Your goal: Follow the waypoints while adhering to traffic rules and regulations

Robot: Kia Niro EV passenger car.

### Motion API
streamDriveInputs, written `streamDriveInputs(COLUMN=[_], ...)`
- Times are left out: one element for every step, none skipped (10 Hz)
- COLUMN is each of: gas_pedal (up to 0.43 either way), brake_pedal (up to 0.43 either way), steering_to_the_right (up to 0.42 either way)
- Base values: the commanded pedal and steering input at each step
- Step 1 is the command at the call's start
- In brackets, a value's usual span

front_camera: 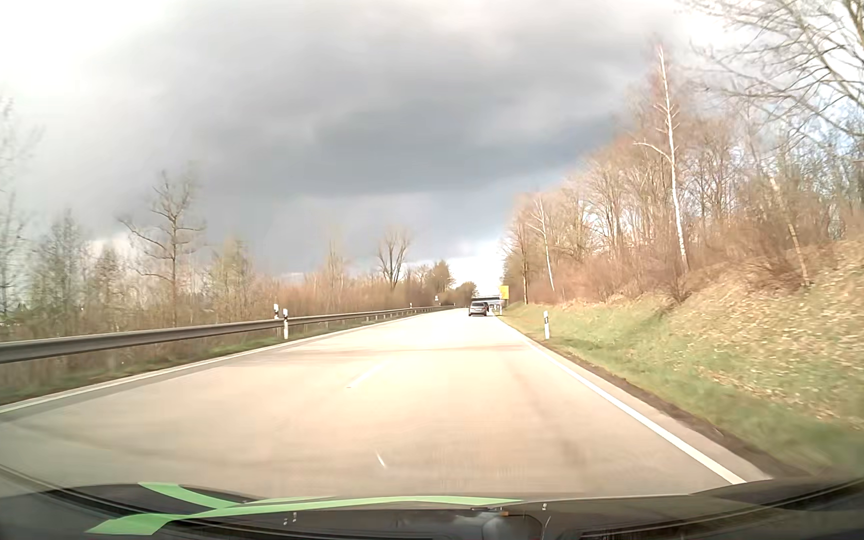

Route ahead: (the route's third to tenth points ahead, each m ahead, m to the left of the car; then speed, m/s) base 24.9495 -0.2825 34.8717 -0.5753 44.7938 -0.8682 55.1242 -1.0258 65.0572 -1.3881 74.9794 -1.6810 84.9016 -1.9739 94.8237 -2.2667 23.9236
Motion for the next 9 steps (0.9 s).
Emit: streamDriveInputs(gas_pedal=[0.189,0.189,0.177,0.169,0.169,0.169,0.169,0.169,0.157], brake_pedal=[0.0,0.0,0.0,0.0,0.0,0.0,0.0,0.0,0.0], steering_to_the_right=[0.002,0.001,0.001,0.001,0.001,0.001,0.001,0.001,0.001])
